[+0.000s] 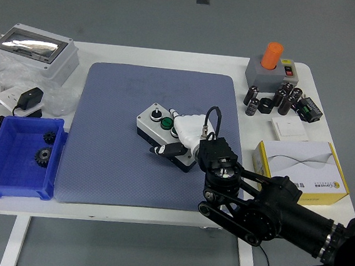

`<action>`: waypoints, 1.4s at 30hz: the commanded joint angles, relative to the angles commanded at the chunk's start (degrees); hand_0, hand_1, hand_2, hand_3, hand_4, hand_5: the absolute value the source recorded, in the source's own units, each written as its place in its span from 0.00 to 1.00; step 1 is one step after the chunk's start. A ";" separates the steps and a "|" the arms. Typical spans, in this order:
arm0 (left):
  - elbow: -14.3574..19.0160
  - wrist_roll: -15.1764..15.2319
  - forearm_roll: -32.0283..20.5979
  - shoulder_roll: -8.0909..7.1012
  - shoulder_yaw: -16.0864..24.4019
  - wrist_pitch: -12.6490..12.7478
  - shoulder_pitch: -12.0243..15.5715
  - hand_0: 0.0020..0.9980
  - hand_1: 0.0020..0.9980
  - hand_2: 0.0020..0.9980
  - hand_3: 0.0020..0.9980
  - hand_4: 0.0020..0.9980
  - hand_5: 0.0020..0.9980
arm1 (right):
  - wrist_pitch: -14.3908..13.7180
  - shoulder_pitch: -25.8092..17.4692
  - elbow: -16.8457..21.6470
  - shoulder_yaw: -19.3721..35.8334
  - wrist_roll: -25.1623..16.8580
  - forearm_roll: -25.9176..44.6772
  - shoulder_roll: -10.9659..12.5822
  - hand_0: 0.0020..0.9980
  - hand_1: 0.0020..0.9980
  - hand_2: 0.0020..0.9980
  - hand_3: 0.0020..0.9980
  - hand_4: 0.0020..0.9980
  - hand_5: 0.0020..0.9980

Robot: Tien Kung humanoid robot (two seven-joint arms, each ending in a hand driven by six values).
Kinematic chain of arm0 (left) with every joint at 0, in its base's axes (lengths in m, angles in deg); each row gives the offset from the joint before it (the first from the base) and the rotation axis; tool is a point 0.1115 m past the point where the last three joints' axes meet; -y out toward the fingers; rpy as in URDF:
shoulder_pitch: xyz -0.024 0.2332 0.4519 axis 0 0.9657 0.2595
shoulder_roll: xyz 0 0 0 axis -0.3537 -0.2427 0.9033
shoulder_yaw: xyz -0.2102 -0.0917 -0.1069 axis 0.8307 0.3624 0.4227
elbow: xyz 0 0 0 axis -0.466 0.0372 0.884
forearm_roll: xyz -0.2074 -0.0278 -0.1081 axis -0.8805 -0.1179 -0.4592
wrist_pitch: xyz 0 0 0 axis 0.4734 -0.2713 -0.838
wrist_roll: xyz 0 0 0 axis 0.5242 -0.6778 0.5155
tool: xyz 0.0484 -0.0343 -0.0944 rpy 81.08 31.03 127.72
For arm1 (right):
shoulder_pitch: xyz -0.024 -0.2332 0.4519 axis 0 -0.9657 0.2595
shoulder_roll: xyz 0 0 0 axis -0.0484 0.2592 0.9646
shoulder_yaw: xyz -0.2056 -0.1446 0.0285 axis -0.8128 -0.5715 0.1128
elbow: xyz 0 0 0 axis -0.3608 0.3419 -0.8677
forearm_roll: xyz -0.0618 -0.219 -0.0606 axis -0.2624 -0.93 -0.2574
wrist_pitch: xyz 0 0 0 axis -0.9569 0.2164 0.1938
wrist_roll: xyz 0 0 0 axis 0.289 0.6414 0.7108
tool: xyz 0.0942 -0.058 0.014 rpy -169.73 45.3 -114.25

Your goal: Pick up the button,place it on the desk,press the button,press the button

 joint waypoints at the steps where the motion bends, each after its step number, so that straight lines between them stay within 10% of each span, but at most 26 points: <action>1: -0.09 0.19 0.11 0.00 0.08 -0.02 -0.02 0.69 0.68 0.64 0.78 0.85 0.74 | -0.15 -0.01 -0.06 -0.01 0.00 -0.10 0.00 0.32 0.59 0.67 0.96 0.96 0.56; 5: -0.54 1.24 0.74 -0.01 0.50 -0.12 -0.15 0.69 0.68 0.64 0.78 0.85 0.74 | -1.20 -0.03 -0.25 -0.02 0.00 -0.76 -0.02 0.32 0.59 0.67 0.96 0.96 0.56; 6: -0.64 1.48 0.89 -0.01 0.60 -0.14 -0.18 0.69 0.68 0.64 0.78 0.85 0.75 | -1.42 -0.03 -0.27 -0.04 0.00 -0.94 -0.02 0.22 0.46 0.51 0.83 0.75 0.34; 11: -1.08 2.50 1.45 -0.04 1.00 -0.20 -0.19 0.69 0.68 0.64 0.78 0.85 0.75 | -2.01 -0.03 -0.53 -0.30 0.00 -1.89 0.01 0.22 0.46 0.51 0.83 0.75 0.34; 12: -1.11 2.60 1.55 -0.04 1.06 -0.19 -0.19 0.69 0.68 0.64 0.78 0.85 0.74 | -2.20 -0.05 -0.57 -0.34 0.00 -2.03 0.02 0.12 0.37 0.40 0.58 0.48 0.20; 17: -1.28 3.04 1.74 0.00 1.19 -0.10 -0.18 0.69 0.68 0.64 0.78 0.85 0.74 | -3.15 -0.17 -0.52 -0.45 0.00 -2.88 0.12 0.12 0.37 0.40 0.58 0.48 0.20; 18: -1.31 3.11 1.77 0.01 1.21 -0.09 -0.17 0.69 0.68 0.64 0.78 0.86 0.74 | -3.29 -0.20 -0.51 -0.47 -0.03 -2.97 0.14 0.09 0.31 0.33 0.44 0.41 0.04; 33: -1.76 4.32 2.27 0.17 1.55 0.39 -0.20 0.69 0.68 0.64 0.78 0.86 0.73 | -11.36 -0.81 0.59 1.82 -3.48 -5.81 0.71 0.05 0.25 0.29 0.39 0.35 0.00; 42: -1.73 4.26 2.54 0.39 1.66 0.59 -0.33 0.69 0.68 0.64 0.78 0.85 0.73 | -17.55 0.56 4.97 -0.31 -16.25 -2.10 4.68 0.05 0.24 0.31 0.38 0.35 0.00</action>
